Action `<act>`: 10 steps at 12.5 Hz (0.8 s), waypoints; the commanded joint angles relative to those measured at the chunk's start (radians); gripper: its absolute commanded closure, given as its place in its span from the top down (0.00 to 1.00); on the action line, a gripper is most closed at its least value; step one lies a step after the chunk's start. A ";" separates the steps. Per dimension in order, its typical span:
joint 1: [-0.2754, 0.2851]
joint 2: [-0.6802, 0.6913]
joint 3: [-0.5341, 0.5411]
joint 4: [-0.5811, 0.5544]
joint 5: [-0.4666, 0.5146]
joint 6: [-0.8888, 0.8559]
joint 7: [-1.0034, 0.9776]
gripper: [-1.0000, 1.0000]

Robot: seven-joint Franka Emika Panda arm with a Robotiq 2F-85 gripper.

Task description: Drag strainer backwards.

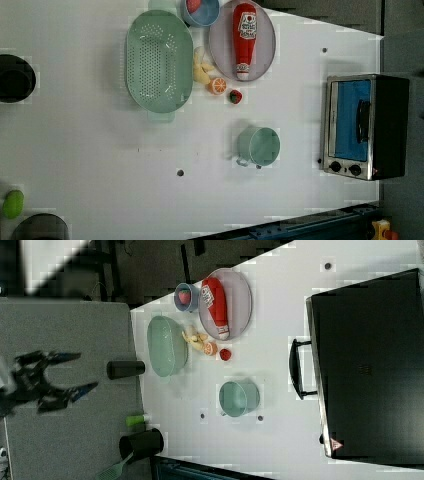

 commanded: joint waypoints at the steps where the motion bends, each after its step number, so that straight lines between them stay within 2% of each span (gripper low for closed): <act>1: 0.059 0.150 0.077 -0.060 0.005 0.060 0.329 1.00; 6: 0.106 0.349 0.150 -0.034 0.005 0.234 0.581 1.00; 10: 0.185 0.537 0.158 0.032 0.005 0.295 0.683 1.00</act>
